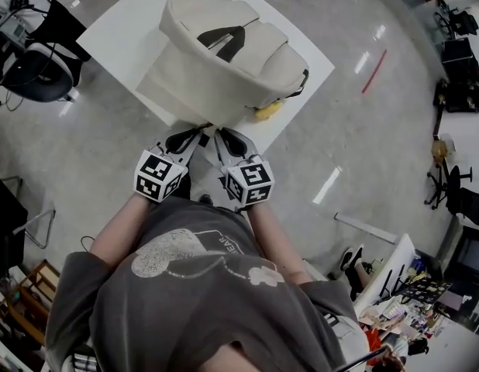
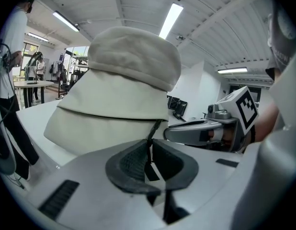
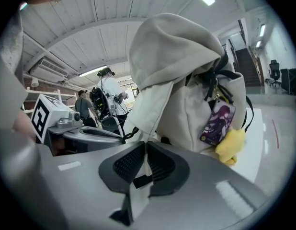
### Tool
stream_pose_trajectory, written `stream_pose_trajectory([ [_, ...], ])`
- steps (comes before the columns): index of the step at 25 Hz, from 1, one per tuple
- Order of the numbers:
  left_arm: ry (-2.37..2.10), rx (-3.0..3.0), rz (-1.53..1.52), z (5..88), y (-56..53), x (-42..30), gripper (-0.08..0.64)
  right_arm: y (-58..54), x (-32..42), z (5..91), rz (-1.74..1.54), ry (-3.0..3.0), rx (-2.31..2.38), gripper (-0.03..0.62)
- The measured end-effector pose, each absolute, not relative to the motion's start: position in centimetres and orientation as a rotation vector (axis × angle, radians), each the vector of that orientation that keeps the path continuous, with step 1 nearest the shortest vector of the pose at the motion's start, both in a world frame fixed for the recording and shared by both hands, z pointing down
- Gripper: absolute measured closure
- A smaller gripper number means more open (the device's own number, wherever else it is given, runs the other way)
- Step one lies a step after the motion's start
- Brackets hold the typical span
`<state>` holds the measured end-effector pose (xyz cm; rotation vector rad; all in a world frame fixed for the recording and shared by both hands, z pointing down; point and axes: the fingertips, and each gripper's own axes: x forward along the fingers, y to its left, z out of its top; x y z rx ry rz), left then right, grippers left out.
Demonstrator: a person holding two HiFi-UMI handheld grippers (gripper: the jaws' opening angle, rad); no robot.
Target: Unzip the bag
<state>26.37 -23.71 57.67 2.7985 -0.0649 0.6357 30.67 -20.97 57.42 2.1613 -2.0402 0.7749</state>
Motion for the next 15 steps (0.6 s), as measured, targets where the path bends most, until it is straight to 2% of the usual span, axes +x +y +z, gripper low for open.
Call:
stream_pose_trajectory([
  [15,-0.483,2.845,0.568,56.5,-35.6,23.3,0.518,-20.1,29.7,56.1,0.721,-2.094,2.148,0.575],
])
